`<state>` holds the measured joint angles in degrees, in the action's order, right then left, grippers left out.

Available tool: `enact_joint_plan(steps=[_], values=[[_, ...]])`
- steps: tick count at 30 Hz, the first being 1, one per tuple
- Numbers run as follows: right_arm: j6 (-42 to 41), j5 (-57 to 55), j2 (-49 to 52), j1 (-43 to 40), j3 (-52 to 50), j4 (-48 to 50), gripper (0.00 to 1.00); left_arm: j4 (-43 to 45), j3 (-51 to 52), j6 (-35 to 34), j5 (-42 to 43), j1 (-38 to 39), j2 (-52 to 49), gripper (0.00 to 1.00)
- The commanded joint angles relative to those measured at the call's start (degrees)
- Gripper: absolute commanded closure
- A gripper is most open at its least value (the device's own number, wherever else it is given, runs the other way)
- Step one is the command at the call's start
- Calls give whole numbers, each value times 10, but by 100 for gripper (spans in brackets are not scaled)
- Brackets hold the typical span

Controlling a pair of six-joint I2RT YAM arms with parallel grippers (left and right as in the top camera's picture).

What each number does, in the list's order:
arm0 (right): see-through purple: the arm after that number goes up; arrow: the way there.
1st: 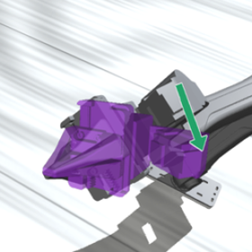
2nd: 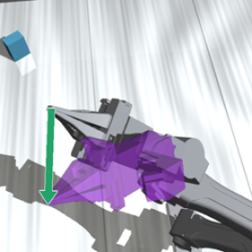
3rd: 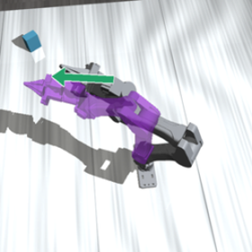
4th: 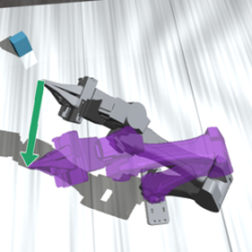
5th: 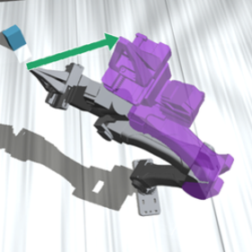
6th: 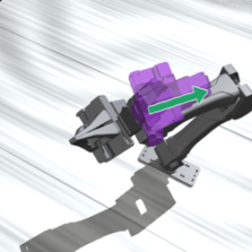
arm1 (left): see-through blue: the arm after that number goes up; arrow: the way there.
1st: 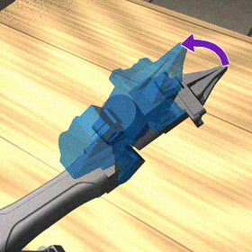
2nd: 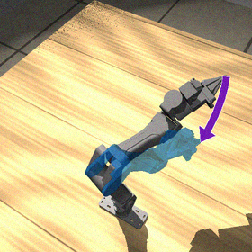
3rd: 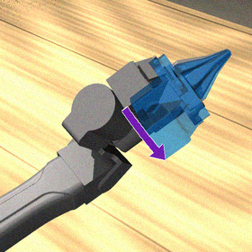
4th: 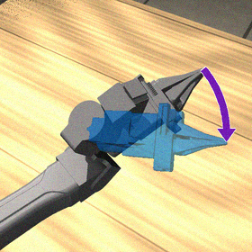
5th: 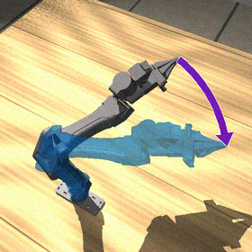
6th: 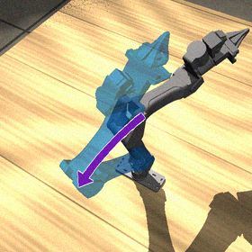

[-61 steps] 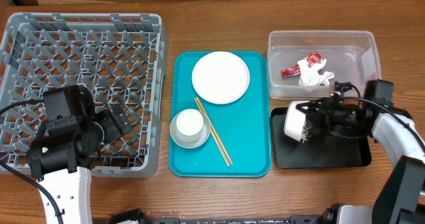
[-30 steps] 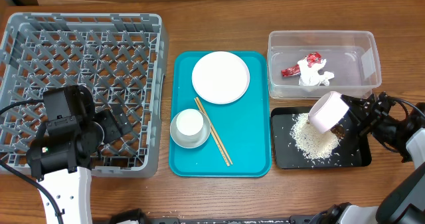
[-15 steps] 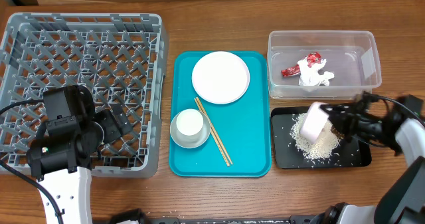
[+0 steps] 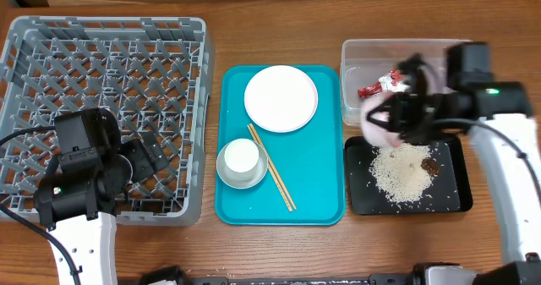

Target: Sort waste into correct bins and load items into the dishwasher

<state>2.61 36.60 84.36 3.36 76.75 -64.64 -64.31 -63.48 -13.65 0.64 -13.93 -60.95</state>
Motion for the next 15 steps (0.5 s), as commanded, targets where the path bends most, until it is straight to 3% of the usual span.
enact_joint_plan(steps=[1,7,15], values=[[15,-126,-5,97,19,50,96,1,-11,-12,4,-3,-1,0],[16,-352,37,266,13,238,96,1,-11,-12,5,-3,-1,0],[17,-378,162,323,13,364,96,0,-11,-12,5,-3,-1,0]])
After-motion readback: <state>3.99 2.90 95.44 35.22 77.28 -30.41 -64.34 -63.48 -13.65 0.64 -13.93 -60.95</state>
